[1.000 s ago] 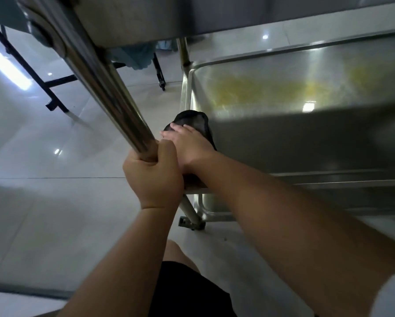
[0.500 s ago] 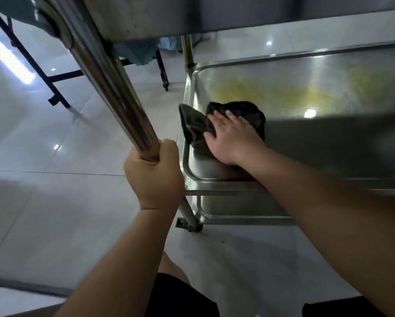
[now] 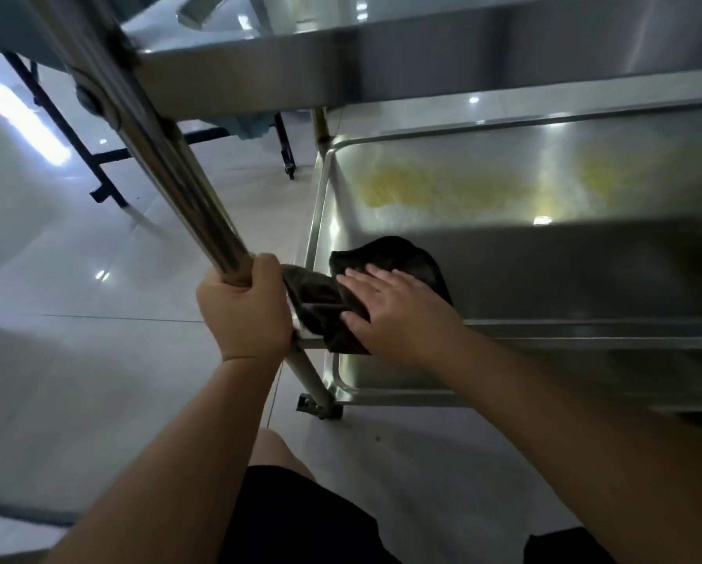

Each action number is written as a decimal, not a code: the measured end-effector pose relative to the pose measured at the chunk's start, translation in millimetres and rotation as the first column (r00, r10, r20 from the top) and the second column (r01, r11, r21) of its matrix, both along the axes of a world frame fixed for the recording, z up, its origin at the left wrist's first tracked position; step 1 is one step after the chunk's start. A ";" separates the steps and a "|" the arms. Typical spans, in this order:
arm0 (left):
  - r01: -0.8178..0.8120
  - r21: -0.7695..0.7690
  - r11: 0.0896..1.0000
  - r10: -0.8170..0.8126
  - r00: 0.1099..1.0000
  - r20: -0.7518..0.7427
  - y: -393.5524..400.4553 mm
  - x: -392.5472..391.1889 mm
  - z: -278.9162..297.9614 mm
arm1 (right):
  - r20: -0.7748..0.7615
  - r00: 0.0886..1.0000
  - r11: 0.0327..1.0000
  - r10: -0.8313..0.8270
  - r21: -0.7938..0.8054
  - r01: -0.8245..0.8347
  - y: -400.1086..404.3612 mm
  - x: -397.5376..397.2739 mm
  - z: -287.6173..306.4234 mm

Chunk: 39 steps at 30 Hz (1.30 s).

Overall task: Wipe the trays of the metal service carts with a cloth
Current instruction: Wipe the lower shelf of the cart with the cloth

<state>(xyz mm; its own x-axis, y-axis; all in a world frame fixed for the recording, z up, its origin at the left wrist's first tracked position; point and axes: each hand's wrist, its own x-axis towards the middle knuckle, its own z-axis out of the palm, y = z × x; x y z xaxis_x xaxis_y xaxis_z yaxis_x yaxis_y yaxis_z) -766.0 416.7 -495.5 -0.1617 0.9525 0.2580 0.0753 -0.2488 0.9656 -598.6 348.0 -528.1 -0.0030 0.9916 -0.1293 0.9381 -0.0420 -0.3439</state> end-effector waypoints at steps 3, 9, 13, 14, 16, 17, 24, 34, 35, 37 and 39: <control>0.019 0.025 1.000 -0.020 0.999 0.038 -2.8 2.6 1.6 | 0.059 0.991 0.992 -0.121 -0.016 0.123 -39.7 59.0 -4.6; 0.014 -0.008 1.000 -0.014 0.999 0.047 -3.1 4.2 3.7 | 0.190 0.827 0.838 -0.529 -0.036 0.544 -107.8 190.3 -5.3; 0.016 -0.035 0.999 -0.013 0.997 0.080 -1.3 7.2 4.8 | 0.159 0.794 0.799 -0.587 -0.045 0.599 -75.6 148.6 -5.4; 0.012 -0.031 0.999 -0.009 0.996 0.085 -0.5 8.1 3.9 | 0.142 0.825 0.831 -0.546 -0.030 0.555 -63.2 125.9 -5.2; -0.002 -0.015 1.000 0.003 0.998 0.065 1.5 8.5 1.5 | 0.102 0.898 0.903 -0.428 0.003 0.430 -36.2 72.0 -6.5; -0.005 -0.013 1.000 0.006 0.998 0.055 2.0 7.9 0.6 | 0.080 0.929 0.932 -0.363 0.017 0.362 -22.8 42.3 -7.2; -0.052 -0.079 0.995 0.049 0.998 -0.038 5.3 4.0 5.7 | 0.043 0.998 0.997 -0.036 0.075 0.032 29.6 -55.5 -3.6; -0.059 -0.157 0.986 0.035 0.987 -0.156 -4.2 -1.7 11.4 | 0.102 0.989 0.994 -0.105 0.022 0.104 -43.5 75.2 -8.5; -0.071 -0.162 0.984 0.041 0.983 -0.180 -6.8 -1.9 13.2 | 0.115 0.985 0.992 -0.128 0.010 0.127 -52.0 89.7 -9.6; -0.088 -0.147 0.985 0.052 0.970 -0.236 -11.1 -1.7 16.8 | 0.136 0.976 0.986 -0.168 0.005 0.169 -66.7 111.8 -11.9; -0.109 -0.143 0.984 0.062 0.954 -0.295 -18.9 -3.8 17.1 | 0.144 0.971 0.981 -0.193 0.011 0.194 -76.5 124.7 -12.5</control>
